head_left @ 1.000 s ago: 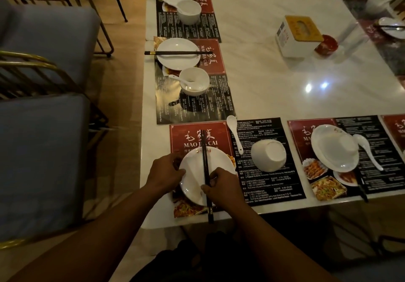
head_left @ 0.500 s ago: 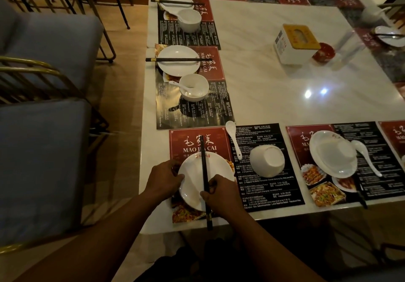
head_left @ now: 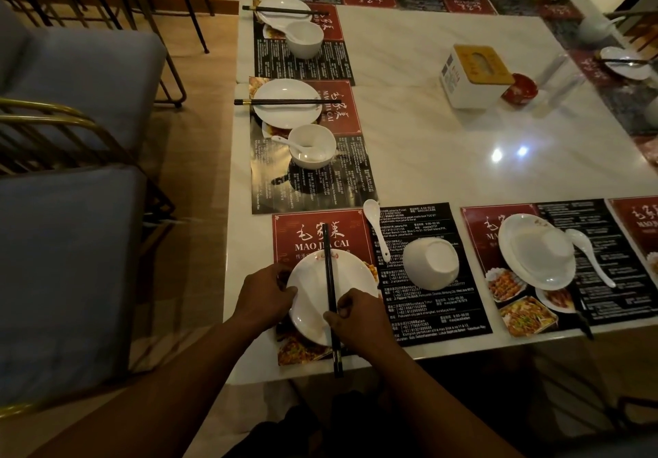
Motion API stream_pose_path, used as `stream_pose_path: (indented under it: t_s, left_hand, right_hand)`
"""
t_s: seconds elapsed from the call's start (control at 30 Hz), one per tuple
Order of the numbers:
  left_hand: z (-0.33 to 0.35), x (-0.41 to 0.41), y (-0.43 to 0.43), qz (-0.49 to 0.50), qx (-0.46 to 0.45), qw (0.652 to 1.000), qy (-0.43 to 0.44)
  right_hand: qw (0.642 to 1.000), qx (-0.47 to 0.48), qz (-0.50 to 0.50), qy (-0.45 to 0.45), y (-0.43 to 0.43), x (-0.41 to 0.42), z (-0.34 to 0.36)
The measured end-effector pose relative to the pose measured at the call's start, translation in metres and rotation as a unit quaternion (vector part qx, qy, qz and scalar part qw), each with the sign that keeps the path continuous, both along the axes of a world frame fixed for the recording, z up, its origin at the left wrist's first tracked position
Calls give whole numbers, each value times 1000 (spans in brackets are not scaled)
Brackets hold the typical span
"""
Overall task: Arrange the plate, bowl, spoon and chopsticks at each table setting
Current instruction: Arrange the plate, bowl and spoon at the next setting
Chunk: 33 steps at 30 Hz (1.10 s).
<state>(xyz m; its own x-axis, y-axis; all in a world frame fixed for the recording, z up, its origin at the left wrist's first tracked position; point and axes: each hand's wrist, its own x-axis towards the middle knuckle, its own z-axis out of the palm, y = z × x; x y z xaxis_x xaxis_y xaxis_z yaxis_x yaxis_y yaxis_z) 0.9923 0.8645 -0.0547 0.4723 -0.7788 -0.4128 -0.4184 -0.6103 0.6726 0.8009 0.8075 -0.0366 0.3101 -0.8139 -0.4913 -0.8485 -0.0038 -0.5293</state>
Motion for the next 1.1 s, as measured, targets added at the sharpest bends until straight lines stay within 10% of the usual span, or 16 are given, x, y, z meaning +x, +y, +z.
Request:
stream_pose_path:
  t_s: [1.1]
  left_hand:
    - [3, -1, -1, 45, -6, 999, -16]
  right_hand:
    - [989, -93, -104, -56, -40, -62, 5]
